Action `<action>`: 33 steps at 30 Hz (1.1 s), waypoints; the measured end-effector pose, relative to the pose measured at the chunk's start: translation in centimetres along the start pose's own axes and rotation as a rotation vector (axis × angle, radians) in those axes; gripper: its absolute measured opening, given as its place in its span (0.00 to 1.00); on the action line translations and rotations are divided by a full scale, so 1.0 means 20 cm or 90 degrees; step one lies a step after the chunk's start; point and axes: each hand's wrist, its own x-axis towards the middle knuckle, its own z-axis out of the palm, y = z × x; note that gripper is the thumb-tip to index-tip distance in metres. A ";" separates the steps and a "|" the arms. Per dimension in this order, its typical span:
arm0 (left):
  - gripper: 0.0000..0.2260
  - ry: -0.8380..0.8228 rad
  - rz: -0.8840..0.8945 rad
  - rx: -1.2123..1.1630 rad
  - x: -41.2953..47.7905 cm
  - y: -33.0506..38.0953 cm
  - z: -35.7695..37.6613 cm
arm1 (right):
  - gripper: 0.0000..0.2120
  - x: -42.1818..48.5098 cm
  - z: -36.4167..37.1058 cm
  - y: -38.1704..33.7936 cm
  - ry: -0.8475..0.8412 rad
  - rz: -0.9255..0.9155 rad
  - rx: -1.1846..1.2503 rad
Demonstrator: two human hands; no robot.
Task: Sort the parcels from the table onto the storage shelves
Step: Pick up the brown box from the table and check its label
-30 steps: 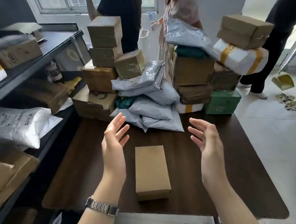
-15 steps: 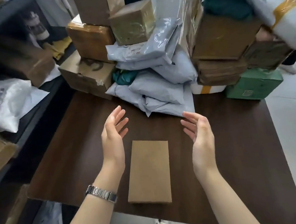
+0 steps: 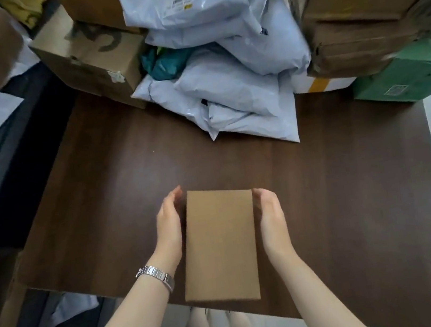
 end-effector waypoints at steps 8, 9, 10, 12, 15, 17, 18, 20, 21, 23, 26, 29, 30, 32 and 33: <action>0.23 -0.027 -0.100 0.029 -0.06 0.05 0.01 | 0.14 -0.03 0.09 -0.01 -0.013 0.046 0.005; 0.23 -0.030 -0.089 0.028 -0.06 0.09 0.01 | 0.13 -0.02 0.11 -0.05 -0.010 0.027 0.012; 0.23 -0.033 -0.077 0.026 -0.06 0.14 0.02 | 0.13 -0.02 0.12 -0.10 -0.005 0.007 0.021; 0.22 -0.046 -0.046 0.015 -0.07 0.24 0.03 | 0.12 -0.02 0.13 -0.21 0.001 -0.033 0.038; 0.21 -0.071 0.017 -0.003 -0.11 0.43 0.04 | 0.12 -0.05 0.15 -0.41 0.008 -0.100 0.053; 0.19 -0.083 0.060 -0.014 -0.17 0.58 0.04 | 0.11 -0.10 0.16 -0.56 0.013 -0.143 0.074; 0.19 -0.092 0.081 -0.022 -0.21 0.65 0.04 | 0.10 -0.13 0.16 -0.63 0.013 -0.166 0.082; 0.20 -0.120 0.129 -0.026 -0.31 0.79 0.03 | 0.07 -0.22 0.15 -0.79 0.015 -0.215 0.105; 0.20 -0.139 0.157 -0.027 -0.36 0.86 0.02 | 0.07 -0.26 0.15 -0.86 0.016 -0.237 0.121; 0.20 -0.181 0.210 -0.042 -0.46 0.99 0.00 | 0.09 -0.36 0.13 -1.00 0.020 -0.277 0.144; 0.22 -0.224 0.285 -0.058 -0.58 1.14 -0.04 | 0.10 -0.48 0.11 -1.15 0.010 -0.327 0.181; 0.21 -0.250 0.303 -0.071 -0.65 1.21 -0.07 | 0.16 -0.56 0.10 -1.22 -0.002 -0.330 0.214; 0.20 -0.253 0.301 -0.070 -0.66 1.22 -0.08 | 0.18 -0.57 0.10 -1.23 -0.002 -0.320 0.220; 0.18 -0.248 0.309 -0.047 -0.69 1.24 -0.10 | 0.19 -0.59 0.08 -1.23 -0.001 -0.295 0.230; 0.16 -0.243 0.324 -0.026 -0.69 1.24 -0.12 | 0.18 -0.60 0.07 -1.23 0.000 -0.282 0.230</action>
